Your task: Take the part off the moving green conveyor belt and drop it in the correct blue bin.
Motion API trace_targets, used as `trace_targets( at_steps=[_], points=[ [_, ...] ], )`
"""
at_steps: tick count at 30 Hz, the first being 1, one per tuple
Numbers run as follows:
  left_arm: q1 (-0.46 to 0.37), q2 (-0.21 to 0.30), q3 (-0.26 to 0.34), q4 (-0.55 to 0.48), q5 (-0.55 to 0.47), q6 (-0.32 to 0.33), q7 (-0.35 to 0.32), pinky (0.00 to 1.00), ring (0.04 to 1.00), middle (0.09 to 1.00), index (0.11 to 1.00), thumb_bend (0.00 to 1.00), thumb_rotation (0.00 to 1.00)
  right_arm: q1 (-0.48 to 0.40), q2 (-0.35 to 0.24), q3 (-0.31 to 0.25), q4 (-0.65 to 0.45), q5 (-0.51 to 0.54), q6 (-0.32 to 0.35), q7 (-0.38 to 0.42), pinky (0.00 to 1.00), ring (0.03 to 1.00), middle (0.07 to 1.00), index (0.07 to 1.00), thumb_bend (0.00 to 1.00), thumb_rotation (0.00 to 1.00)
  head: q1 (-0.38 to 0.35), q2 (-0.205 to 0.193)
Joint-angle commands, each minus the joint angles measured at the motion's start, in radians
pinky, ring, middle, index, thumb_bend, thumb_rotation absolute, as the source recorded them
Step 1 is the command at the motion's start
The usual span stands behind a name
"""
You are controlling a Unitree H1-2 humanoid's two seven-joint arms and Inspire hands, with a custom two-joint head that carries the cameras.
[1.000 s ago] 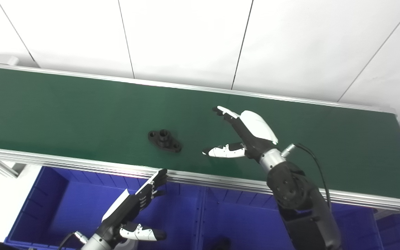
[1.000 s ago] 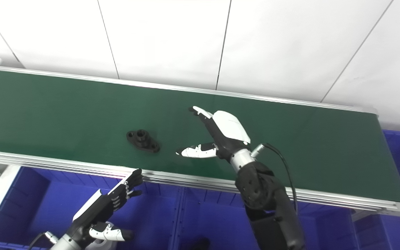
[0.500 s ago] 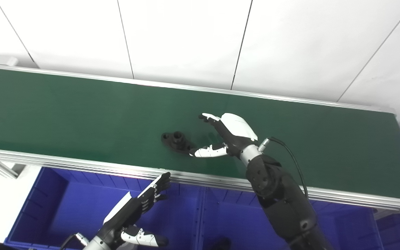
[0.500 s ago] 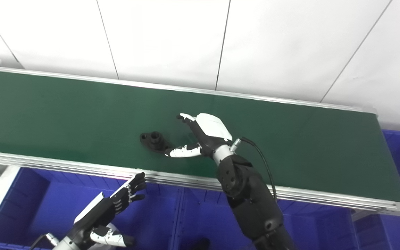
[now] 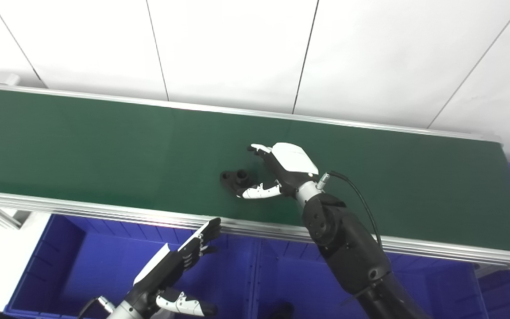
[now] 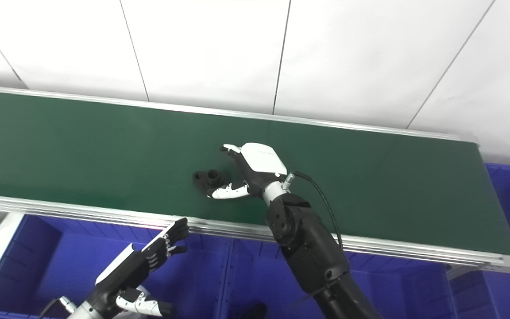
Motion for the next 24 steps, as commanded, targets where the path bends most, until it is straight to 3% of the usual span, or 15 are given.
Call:
trace_targets(
  at_steps=[1, 5, 6, 7, 10, 15, 24],
  points=[
    [0.007, -0.001, -0.004, -0.036, -0.001, -0.017, 0.005, 0.9, 0.985, 1.0, 1.0, 0.74, 0.38, -0.021, 0.017, 0.018, -0.001, -0.011, -0.04, -0.009, 0.72, 0.802, 0.849, 0.88, 0.73, 0.39, 0.001, 0.0],
    [0.008, -0.003, -0.005, -0.049, 0.0, -0.008, 0.006, 0.92, 0.987, 1.0, 1.0, 0.73, 0.37, -0.002, 0.01, 0.009, 0.014, 0.014, -0.071, -0.048, 0.62, 0.694, 0.74, 0.827, 0.66, 0.06, 0.001, 0.003],
    [0.008, -0.003, -0.005, -0.052, 0.001, -0.006, 0.006, 0.91, 0.987, 1.0, 1.0, 0.72, 0.36, 0.004, 0.006, 0.004, 0.014, 0.022, -0.078, -0.053, 0.56, 0.634, 0.594, 0.801, 0.6, 0.02, 0.0, 0.005],
    [0.008, -0.003, -0.005, -0.054, 0.001, -0.006, 0.006, 0.92, 0.989, 1.0, 1.0, 0.72, 0.36, 0.008, 0.001, 0.0, 0.015, 0.03, -0.088, -0.059, 0.48, 0.532, 0.538, 0.754, 0.56, 0.01, 0.0, 0.005],
    [0.01, -0.003, -0.005, -0.062, 0.004, -0.002, 0.006, 0.92, 0.989, 1.0, 1.0, 0.72, 0.36, 0.014, -0.013, -0.004, 0.012, 0.043, -0.095, -0.048, 0.44, 0.45, 0.537, 0.685, 0.53, 0.0, -0.003, 0.009],
    [0.015, -0.003, -0.003, -0.079, 0.007, 0.012, 0.009, 0.91, 0.988, 1.0, 1.0, 0.72, 0.35, 0.009, -0.038, 0.012, 0.01, 0.028, -0.098, -0.039, 0.43, 0.441, 0.534, 0.492, 0.51, 0.0, -0.006, 0.014],
    [0.012, 0.0, -0.003, -0.079, 0.004, 0.008, 0.007, 0.89, 0.99, 1.0, 1.0, 0.7, 0.34, -0.006, -0.063, 0.013, -0.054, -0.009, -0.075, -0.024, 0.35, 0.418, 0.5, 0.501, 0.52, 0.0, -0.012, 0.015]
  ],
)
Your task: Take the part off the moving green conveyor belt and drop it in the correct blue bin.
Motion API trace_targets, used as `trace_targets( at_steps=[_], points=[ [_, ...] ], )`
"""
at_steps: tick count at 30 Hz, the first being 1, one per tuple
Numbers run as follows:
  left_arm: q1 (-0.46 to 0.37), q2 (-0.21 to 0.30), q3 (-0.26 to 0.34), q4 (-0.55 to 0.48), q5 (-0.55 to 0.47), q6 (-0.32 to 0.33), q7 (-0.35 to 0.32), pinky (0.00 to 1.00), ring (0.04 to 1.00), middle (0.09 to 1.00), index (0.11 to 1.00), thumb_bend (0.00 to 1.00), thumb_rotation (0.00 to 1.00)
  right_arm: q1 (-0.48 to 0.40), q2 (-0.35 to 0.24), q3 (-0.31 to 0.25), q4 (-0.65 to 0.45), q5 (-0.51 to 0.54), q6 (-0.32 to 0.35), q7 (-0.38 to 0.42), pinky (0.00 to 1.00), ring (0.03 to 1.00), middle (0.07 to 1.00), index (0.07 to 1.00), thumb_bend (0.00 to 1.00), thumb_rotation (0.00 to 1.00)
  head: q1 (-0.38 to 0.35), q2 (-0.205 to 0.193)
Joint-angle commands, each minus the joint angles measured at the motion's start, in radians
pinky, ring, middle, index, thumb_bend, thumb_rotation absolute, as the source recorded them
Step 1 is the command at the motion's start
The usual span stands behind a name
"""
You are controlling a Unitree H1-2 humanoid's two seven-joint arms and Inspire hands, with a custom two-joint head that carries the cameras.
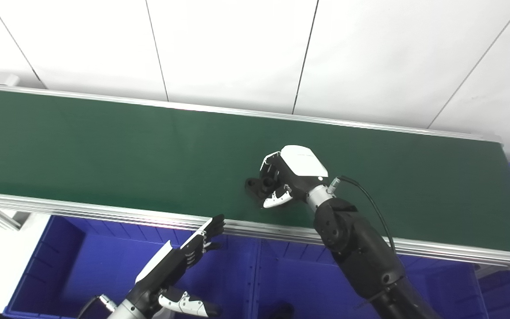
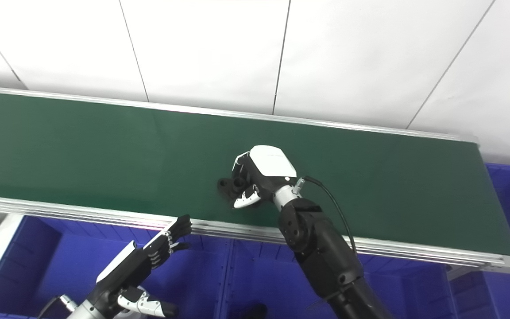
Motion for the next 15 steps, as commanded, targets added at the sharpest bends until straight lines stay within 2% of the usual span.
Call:
trace_targets(
  at_steps=[1, 5, 9, 15],
  points=[
    [0.003, 0.007, -0.002, -0.027, -0.008, -0.015, 0.003, 0.89, 0.99, 1.0, 1.0, 0.7, 0.34, -0.019, 0.008, 0.003, -0.037, -0.012, -0.011, 0.007, 0.35, 0.416, 0.5, 0.502, 0.52, 0.0, 0.0, 0.001],
    [0.003, 0.007, -0.003, -0.03, -0.004, -0.011, 0.003, 0.88, 0.99, 1.0, 1.0, 0.7, 0.35, -0.01, 0.003, -0.01, -0.078, -0.005, -0.005, 0.019, 0.37, 0.424, 0.518, 0.493, 0.52, 0.0, 0.001, 0.005],
    [0.003, 0.007, -0.003, -0.031, -0.001, -0.011, 0.004, 0.88, 0.992, 1.0, 1.0, 0.71, 0.35, 0.029, -0.005, -0.034, -0.173, -0.001, -0.006, 0.014, 0.38, 0.439, 0.515, 0.485, 0.52, 0.0, -0.002, 0.008],
    [0.005, 0.006, 0.001, -0.043, 0.002, 0.004, 0.009, 0.88, 0.989, 1.0, 1.0, 0.72, 0.35, 0.108, -0.029, -0.068, -0.432, -0.032, 0.066, 0.087, 0.42, 0.476, 0.498, 0.475, 0.52, 0.0, -0.005, 0.011]
  ],
)
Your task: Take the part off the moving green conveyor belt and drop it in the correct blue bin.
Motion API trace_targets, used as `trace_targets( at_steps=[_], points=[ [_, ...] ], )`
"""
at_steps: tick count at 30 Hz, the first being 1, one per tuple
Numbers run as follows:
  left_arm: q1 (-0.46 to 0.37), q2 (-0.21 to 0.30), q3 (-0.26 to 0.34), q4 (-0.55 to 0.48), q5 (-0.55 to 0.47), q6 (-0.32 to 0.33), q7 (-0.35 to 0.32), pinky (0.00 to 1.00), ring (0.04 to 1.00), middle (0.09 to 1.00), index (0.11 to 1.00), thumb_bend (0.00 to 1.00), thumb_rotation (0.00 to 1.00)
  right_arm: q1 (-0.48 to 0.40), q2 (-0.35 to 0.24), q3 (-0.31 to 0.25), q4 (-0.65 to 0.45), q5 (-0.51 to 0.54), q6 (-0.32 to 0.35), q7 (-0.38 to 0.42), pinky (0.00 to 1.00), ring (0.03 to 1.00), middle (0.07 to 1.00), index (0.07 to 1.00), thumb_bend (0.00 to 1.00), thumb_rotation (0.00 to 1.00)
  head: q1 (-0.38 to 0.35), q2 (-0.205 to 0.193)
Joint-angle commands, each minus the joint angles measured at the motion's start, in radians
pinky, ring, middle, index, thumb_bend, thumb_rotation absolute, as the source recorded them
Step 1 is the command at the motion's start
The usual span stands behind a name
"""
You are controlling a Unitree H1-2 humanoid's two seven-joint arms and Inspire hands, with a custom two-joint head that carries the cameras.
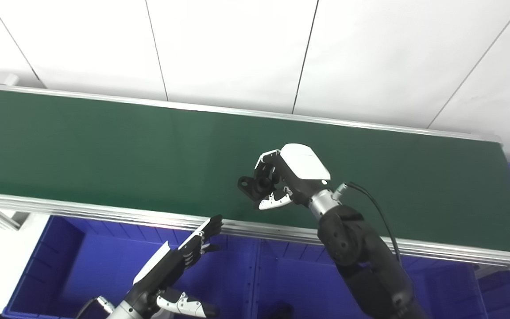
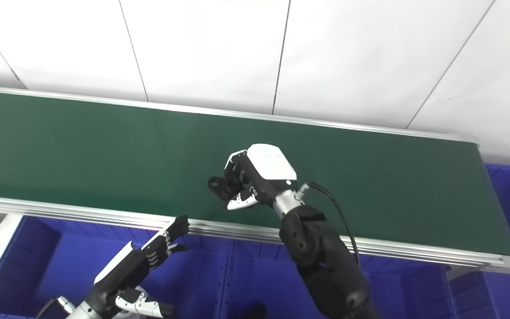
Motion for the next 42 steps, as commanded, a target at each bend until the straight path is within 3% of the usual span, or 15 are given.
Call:
trace_targets(
  at_steps=[1, 11, 18, 26, 31, 34, 38, 40, 41, 42],
  points=[
    [0.003, 0.007, 0.001, -0.036, 0.0, -0.013, 0.006, 0.87, 0.991, 1.0, 1.0, 0.72, 0.35, -0.003, -0.005, -0.025, -0.101, -0.018, 0.029, 0.015, 0.44, 0.484, 0.503, 0.468, 0.51, 0.0, 0.0, 0.001],
    [-0.001, 0.003, 0.007, -0.033, 0.002, -0.016, 0.013, 0.87, 0.983, 1.0, 1.0, 0.71, 0.35, 0.127, -0.045, -0.103, -0.352, -0.03, 0.043, 0.086, 0.48, 0.488, 0.519, 0.446, 0.51, 0.0, -0.006, 0.019],
    [0.001, 0.001, 0.007, -0.06, -0.005, 0.001, 0.014, 0.87, 0.985, 1.0, 1.0, 0.69, 0.32, 0.292, -0.1, -0.127, -0.42, -0.022, 0.032, 0.118, 0.45, 0.486, 0.516, 0.452, 0.51, 0.0, -0.015, 0.051],
    [-0.001, 0.01, 0.011, -0.103, -0.006, 0.046, 0.011, 0.87, 0.987, 1.0, 1.0, 0.69, 0.35, 0.477, -0.153, -0.094, -0.392, -0.036, -0.03, 0.094, 0.43, 0.475, 0.515, 0.456, 0.51, 0.0, -0.019, 0.093],
    [0.006, 0.014, 0.017, -0.124, -0.016, 0.068, 0.011, 0.86, 0.987, 1.0, 1.0, 0.69, 0.34, 0.511, -0.175, -0.074, -0.361, -0.045, 0.036, 0.188, 0.4, 0.445, 0.514, 0.478, 0.51, 0.0, -0.013, 0.118],
    [0.013, 0.015, 0.021, -0.136, -0.019, 0.077, 0.012, 0.86, 0.985, 1.0, 1.0, 0.7, 0.34, 0.518, -0.172, -0.072, -0.324, -0.07, 0.079, 0.232, 0.28, 0.376, 0.47, 0.52, 0.51, 0.0, -0.019, 0.129],
    [0.012, 0.015, 0.024, -0.143, -0.02, 0.086, 0.011, 0.85, 0.983, 1.0, 1.0, 0.7, 0.34, 0.502, -0.164, -0.071, -0.295, -0.102, 0.116, 0.278, 0.25, 0.352, 0.457, 0.535, 0.51, 0.0, -0.016, 0.139],
    [0.012, 0.015, 0.025, -0.148, -0.018, 0.092, 0.011, 0.85, 0.987, 1.0, 1.0, 0.7, 0.34, 0.494, -0.171, -0.061, -0.28, -0.118, 0.111, 0.292, 0.36, 0.4, 0.498, 0.519, 0.51, 0.0, -0.015, 0.141],
    [0.012, 0.016, 0.025, -0.149, -0.016, 0.093, 0.011, 0.85, 0.987, 1.0, 1.0, 0.7, 0.34, 0.491, -0.176, -0.056, -0.273, -0.123, 0.103, 0.294, 0.46, 0.529, 0.511, 0.5, 0.51, 0.0, -0.015, 0.141],
    [0.012, 0.016, 0.025, -0.151, -0.015, 0.096, 0.011, 0.85, 0.987, 1.0, 1.0, 0.71, 0.35, 0.494, -0.177, -0.056, -0.272, -0.128, 0.098, 0.289, 0.52, 0.596, 0.518, 0.49, 0.52, 0.0, -0.016, 0.143]
  ],
)
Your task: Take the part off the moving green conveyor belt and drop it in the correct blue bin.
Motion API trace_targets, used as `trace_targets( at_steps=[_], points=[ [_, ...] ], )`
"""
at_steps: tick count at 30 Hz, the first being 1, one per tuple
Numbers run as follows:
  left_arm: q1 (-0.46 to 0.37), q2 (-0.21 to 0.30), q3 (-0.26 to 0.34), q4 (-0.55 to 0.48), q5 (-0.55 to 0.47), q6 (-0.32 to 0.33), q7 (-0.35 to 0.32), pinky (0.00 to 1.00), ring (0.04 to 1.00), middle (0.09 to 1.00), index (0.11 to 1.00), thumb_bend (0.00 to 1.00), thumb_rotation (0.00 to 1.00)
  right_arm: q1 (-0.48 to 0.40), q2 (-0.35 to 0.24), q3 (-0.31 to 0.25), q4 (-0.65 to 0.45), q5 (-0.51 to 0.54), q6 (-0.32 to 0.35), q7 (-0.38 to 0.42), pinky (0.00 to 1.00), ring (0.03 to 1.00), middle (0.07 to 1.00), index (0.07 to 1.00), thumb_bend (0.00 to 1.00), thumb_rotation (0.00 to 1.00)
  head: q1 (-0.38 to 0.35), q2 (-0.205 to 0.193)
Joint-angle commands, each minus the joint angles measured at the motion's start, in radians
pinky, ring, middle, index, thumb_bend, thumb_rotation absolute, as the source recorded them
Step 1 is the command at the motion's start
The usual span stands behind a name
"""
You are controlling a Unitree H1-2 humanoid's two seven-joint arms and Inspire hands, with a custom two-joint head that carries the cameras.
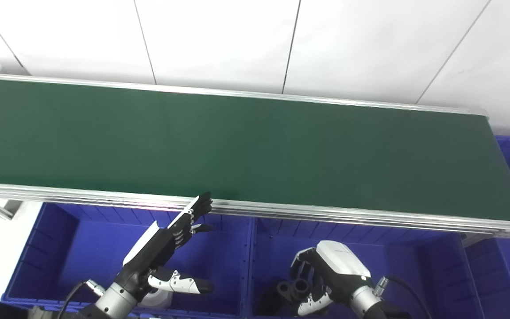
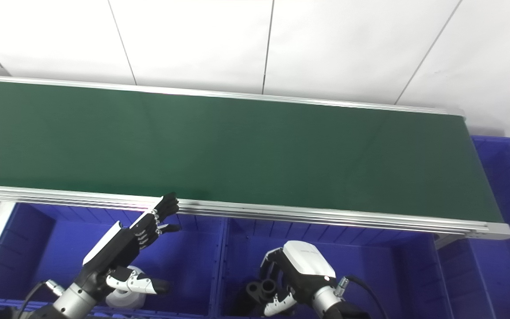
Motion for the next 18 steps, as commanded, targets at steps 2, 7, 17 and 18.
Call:
trace_targets(
  at_steps=[2, 7, 17, 18],
  points=[
    [-0.003, 0.011, 0.006, -0.04, -0.009, 0.0, 0.007, 0.85, 0.988, 1.0, 1.0, 0.71, 0.35, -0.006, 0.002, -0.001, -0.023, -0.014, -0.011, -0.03, 0.64, 0.76, 0.757, 0.704, 0.6, 0.02, 0.001, 0.002],
    [0.002, 0.01, 0.007, -0.053, -0.005, 0.019, 0.009, 0.84, 0.986, 1.0, 1.0, 0.71, 0.36, 0.029, 0.033, -0.031, -0.079, -0.001, 0.005, -0.067, 0.75, 0.883, 0.902, 0.869, 0.62, 0.16, 0.007, 0.004],
    [0.012, 0.018, 0.01, -0.06, -0.007, 0.018, 0.005, 0.84, 0.985, 1.0, 1.0, 0.71, 0.37, 0.184, 0.156, -0.144, -0.281, 0.148, -0.032, -0.215, 0.83, 0.929, 0.954, 0.942, 0.64, 0.26, 0.017, 0.003],
    [0.013, 0.019, 0.01, -0.062, -0.006, 0.019, 0.006, 0.84, 0.985, 1.0, 1.0, 0.71, 0.37, 0.197, 0.167, -0.15, -0.292, 0.172, -0.035, -0.224, 0.83, 0.928, 0.953, 0.941, 0.64, 0.27, 0.018, 0.002]
  ],
)
